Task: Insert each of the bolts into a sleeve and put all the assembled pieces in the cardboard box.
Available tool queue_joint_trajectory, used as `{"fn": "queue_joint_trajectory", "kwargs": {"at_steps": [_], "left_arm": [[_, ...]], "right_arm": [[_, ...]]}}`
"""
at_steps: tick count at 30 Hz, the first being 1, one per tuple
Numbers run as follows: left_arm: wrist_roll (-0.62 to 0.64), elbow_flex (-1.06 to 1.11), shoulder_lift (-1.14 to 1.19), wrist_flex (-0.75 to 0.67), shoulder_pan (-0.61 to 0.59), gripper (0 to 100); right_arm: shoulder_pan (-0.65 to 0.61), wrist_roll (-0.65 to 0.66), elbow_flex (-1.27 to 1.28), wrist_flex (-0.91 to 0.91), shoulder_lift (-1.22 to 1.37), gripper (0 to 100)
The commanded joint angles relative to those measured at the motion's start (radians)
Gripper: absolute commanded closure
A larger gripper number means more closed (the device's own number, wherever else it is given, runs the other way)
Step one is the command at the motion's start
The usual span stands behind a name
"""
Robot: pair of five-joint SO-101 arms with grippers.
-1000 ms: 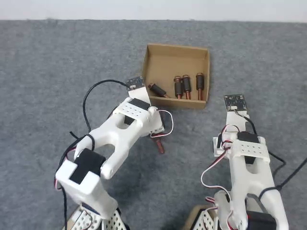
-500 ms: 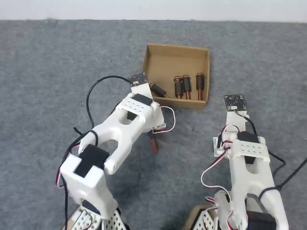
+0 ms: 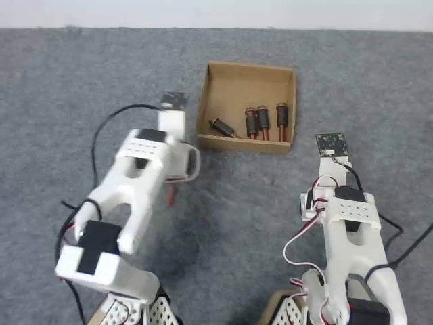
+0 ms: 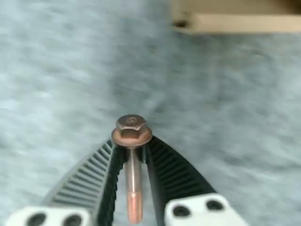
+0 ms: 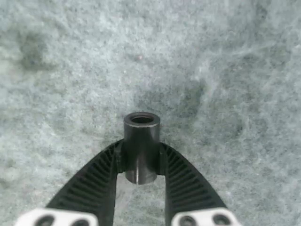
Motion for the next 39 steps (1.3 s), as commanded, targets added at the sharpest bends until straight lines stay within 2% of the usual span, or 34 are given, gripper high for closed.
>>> {"fn": "queue_joint_trajectory", "kwargs": {"at_steps": [1, 10, 15, 24, 31, 39], "left_arm": [[-0.051, -0.013, -0.046, -0.041, -0.048, 99], [-0.055, -0.013, -0.034, -0.046, -0.048, 99], [-0.057, -0.012, -0.032, -0.058, -0.048, 99], [-0.057, 0.005, -0.034, -0.081, -0.046, 99], [-0.058, 0.005, -0.034, -0.081, -0.046, 99], [-0.058, 0.004, -0.034, -0.083, -0.046, 99]], "right_arm": [[-0.041, 0.003, -0.008, -0.076, -0.054, 99.1], [-0.047, 0.005, -0.006, -0.383, -0.058, 99.1], [-0.059, 0.005, 0.009, -0.613, -0.05, 99.1], [-0.188, 0.005, 0.132, -1.058, -0.022, 99.1], [-0.225, 0.005, 0.069, -1.353, 0.255, 99.1], [-0.274, 0.005, -0.055, -1.79, 0.61, 99.1]]}}
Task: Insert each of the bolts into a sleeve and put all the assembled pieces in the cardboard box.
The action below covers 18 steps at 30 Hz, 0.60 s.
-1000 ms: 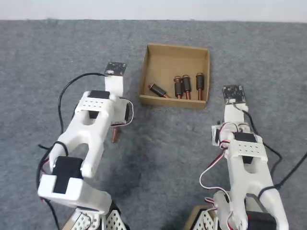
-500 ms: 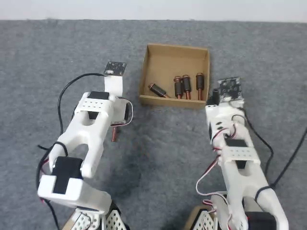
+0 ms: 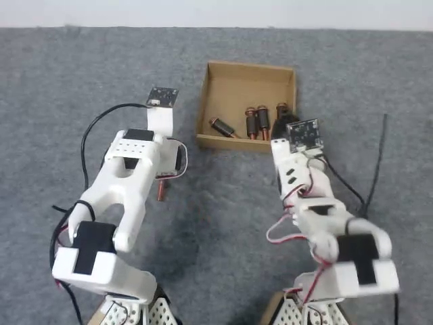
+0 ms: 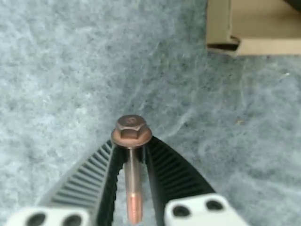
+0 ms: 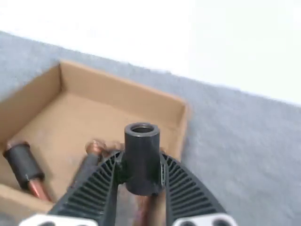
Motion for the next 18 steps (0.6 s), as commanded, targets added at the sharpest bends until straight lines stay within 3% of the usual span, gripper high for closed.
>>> {"fn": "queue_joint_trajectory", "kwargs": {"at_steps": [1, 7, 18], "left_arm": [[-0.012, -0.012, -0.034, -0.028, 0.002, 99], [-0.012, -0.007, -0.034, -0.041, 0.002, 99], [-0.012, -0.007, -0.034, -0.043, 0.017, 99]], "right_arm": [[-0.047, 0.003, -0.1, -0.194, 0.099, 99.1], [-0.151, -0.055, -0.14, -0.423, 0.26, 99.2], [-0.295, -0.224, 0.034, -0.538, 0.254, 99.2]]}}
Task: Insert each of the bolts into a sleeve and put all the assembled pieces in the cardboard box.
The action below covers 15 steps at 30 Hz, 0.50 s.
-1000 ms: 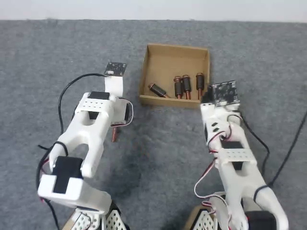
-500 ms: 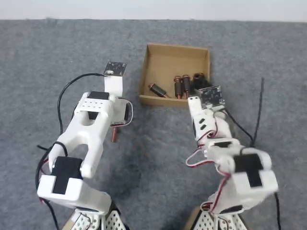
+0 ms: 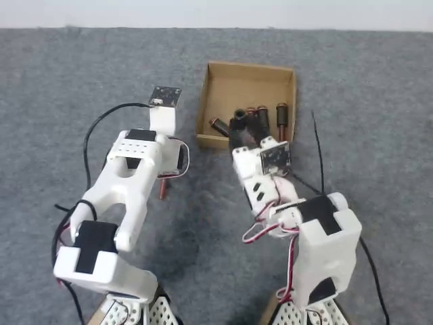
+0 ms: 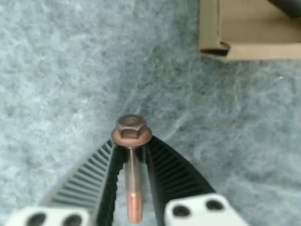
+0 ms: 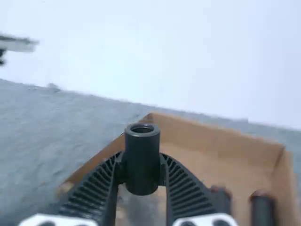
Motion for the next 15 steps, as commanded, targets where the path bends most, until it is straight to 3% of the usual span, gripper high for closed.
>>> {"fn": "queue_joint_trajectory", "kwargs": {"at_steps": [1, 7, 15], "left_arm": [[-0.012, -0.007, -0.034, -0.026, 0.009, 99], [-0.012, -0.007, -0.034, -0.028, 0.009, 99], [-0.012, -0.007, -0.034, -0.028, 0.009, 99]], "right_arm": [[-0.056, -0.048, 0.068, -0.03, -0.073, 99.2], [-0.15, -0.068, 0.215, -0.101, -0.125, 99.2], [-0.163, -0.068, 0.384, -0.239, -0.154, 99.2]]}}
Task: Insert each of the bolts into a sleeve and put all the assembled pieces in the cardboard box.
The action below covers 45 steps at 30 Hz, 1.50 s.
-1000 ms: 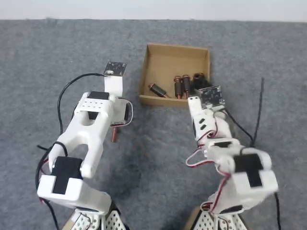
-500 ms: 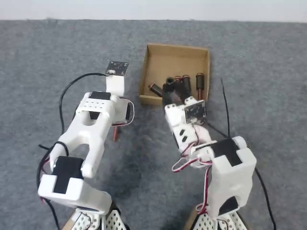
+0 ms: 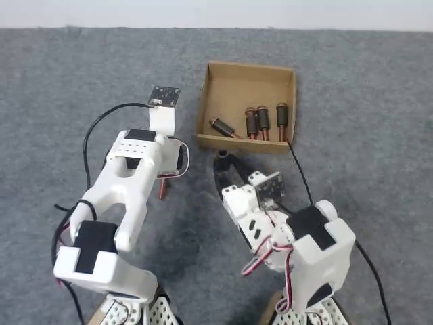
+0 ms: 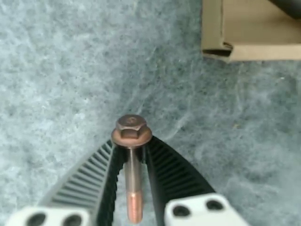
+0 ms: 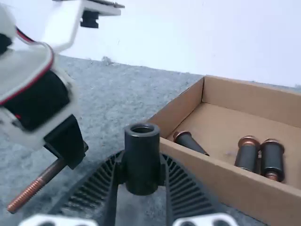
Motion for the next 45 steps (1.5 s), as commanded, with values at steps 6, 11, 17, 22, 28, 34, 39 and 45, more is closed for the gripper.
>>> {"fn": "queue_joint_trajectory", "kwargs": {"at_steps": [6, 11, 17, 22, 28, 34, 39, 45], "left_arm": [[-0.012, -0.008, -0.034, -0.028, 0.006, 99], [-0.008, -0.01, -0.04, -0.028, 0.006, 99], [-0.005, -0.044, -0.044, -0.029, 0.097, 99], [-0.005, -0.142, -0.057, -0.025, 0.137, 99], [-0.005, -0.179, -0.127, -0.138, 0.141, 99], [-0.005, -0.147, -0.14, -0.359, 0.143, 99], [-0.005, -0.136, -0.141, -0.439, 0.144, 99], [0.04, -0.068, -0.149, -0.618, 0.144, 99]], "right_arm": [[-0.002, -0.011, 0.183, -0.191, -0.09, 99.2], [-0.025, -0.009, 0.181, -0.185, -0.081, 99.2], [-0.03, -0.009, 0.181, -0.185, -0.081, 99.2], [-0.03, -0.011, 0.18, -0.185, -0.081, 99.2], [-0.03, -0.011, 0.163, -0.185, -0.081, 99.2], [-0.036, -0.009, 0.137, -0.127, -0.081, 99.2], [-0.065, -0.008, 0.137, -0.117, -0.081, 99.2], [-0.068, -0.008, 0.137, -0.116, -0.081, 99.2]]}}
